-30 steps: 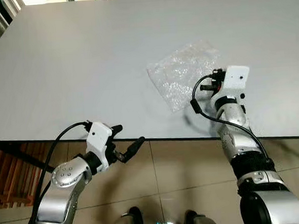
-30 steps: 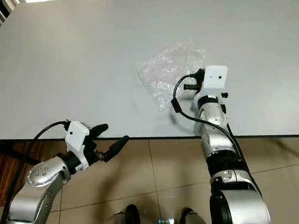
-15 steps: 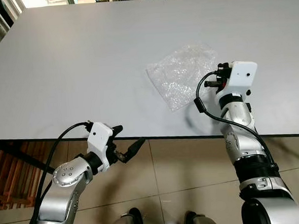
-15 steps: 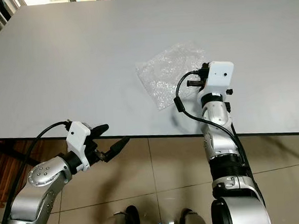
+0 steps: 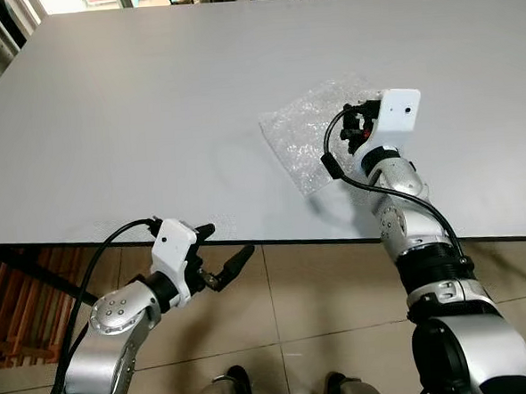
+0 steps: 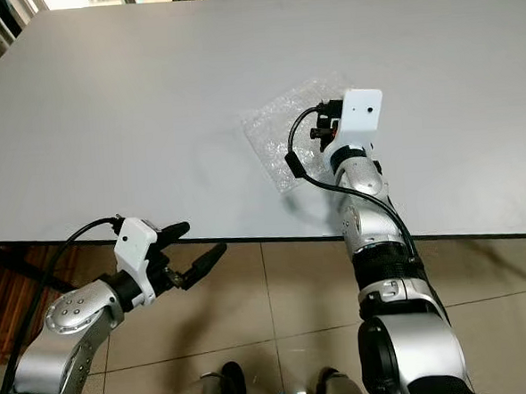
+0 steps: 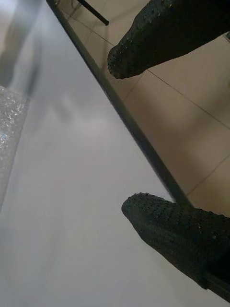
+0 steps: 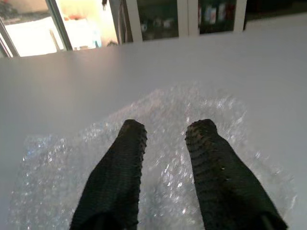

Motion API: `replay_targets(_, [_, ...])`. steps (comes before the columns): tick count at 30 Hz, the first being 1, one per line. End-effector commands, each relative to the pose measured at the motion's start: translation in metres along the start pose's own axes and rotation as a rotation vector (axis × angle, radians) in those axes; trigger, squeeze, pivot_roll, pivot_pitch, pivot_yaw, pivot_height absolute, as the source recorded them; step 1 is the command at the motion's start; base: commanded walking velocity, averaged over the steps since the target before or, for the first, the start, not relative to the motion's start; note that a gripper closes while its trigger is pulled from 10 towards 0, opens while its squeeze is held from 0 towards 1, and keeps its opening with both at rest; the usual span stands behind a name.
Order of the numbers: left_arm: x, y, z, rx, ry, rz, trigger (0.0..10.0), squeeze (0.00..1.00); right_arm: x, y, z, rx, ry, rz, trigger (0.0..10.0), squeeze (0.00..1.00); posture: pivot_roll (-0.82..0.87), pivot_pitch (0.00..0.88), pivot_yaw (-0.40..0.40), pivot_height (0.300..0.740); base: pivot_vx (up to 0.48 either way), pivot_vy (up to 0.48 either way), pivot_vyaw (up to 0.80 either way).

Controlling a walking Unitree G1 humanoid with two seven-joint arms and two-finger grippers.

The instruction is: Picking trash to rubbish bin

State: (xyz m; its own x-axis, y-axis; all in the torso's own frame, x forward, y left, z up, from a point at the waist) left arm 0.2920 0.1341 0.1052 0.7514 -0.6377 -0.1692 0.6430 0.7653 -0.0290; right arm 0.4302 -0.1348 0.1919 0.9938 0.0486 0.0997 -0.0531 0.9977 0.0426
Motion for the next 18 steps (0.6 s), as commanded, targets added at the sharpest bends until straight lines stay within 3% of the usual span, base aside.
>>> replay_targets(1, [-0.005,0.000,-0.007,-0.011,0.033,0.005,10.0,0.00,0.004,0.003,-0.001,0.028,0.033,0.001,10.0,1.00,0.04,0.228,0.069,0.740,0.000,0.000,0.00])
replay_targets(10, [-0.009,0.000,-0.008,-0.011,0.041,0.010,10.0,0.00,0.017,0.006,0.008,0.035,0.078,0.000,10.0,1.00,0.06,0.243,0.065,0.740,0.000,0.000,0.00])
replay_targets(18, [-0.012,0.000,-0.006,-0.012,0.039,0.006,10.0,0.00,0.029,-0.005,0.020,0.058,0.143,-0.046,10.0,1.00,0.06,0.247,0.058,0.740,0.000,0.000,0.00])
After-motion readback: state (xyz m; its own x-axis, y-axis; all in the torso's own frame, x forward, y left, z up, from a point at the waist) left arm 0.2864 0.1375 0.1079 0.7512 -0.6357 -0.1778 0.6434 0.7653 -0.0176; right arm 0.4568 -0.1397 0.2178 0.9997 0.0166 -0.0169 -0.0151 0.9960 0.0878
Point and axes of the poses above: a point about 5 cm out from each wrist's last joint towards the gripper, its own x axis pointing out of the wrist towards the gripper, its own z axis along the axis of the wrist's last joint, y = z × x, the point moved 4 cm from there along x, pointing out of the wrist towards the gripper, and after that the axes turned 4 degrees about -x, right-handed, at the moved point
